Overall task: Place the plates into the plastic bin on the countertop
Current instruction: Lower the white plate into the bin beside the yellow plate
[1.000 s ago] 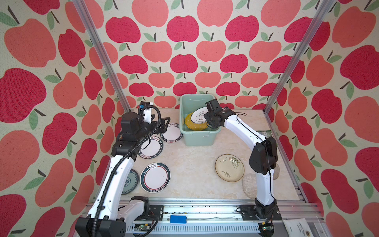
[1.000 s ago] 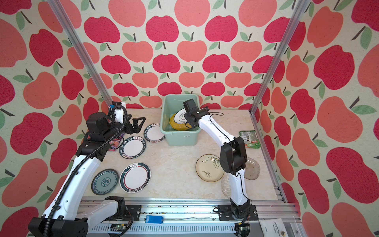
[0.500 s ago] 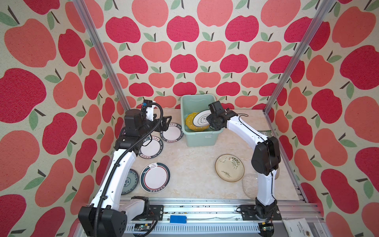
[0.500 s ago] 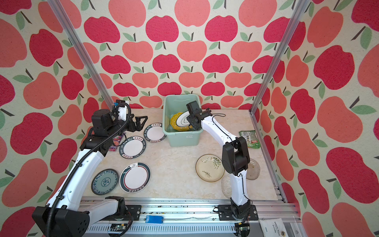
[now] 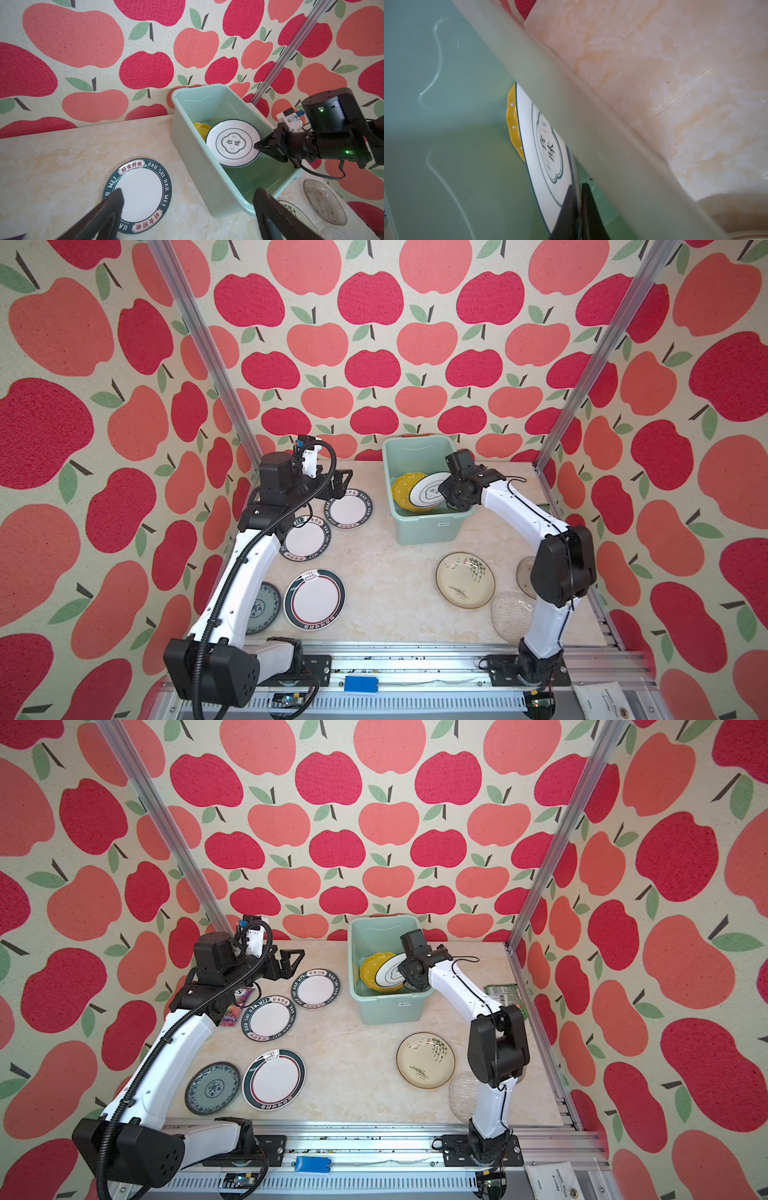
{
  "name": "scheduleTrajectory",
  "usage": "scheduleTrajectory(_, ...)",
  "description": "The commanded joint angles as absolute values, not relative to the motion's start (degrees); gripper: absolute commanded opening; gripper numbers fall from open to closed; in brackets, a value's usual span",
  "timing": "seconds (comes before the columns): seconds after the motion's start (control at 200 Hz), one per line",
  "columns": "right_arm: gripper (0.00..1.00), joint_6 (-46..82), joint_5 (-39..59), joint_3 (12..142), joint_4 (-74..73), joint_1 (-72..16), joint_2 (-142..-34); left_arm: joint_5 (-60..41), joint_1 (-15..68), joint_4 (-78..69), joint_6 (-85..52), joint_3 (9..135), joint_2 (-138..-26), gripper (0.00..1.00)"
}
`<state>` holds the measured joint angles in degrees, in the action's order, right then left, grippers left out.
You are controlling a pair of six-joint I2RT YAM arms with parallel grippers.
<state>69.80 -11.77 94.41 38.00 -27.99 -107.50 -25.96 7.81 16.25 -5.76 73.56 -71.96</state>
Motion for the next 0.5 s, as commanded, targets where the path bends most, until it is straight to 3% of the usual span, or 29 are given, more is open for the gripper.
scheduleTrajectory(0.0,0.00,69.63,-10.32,98.07,42.03,-27.23,-110.01,-25.93,8.34,18.10,-4.00,76.51,-73.23,0.99)
scheduleTrajectory(0.495,0.00,86.78,-10.14,120.80,54.21,-29.84,-125.50,-25.40,8.44,18.54,-2.55,76.56,-74.32,0.99)
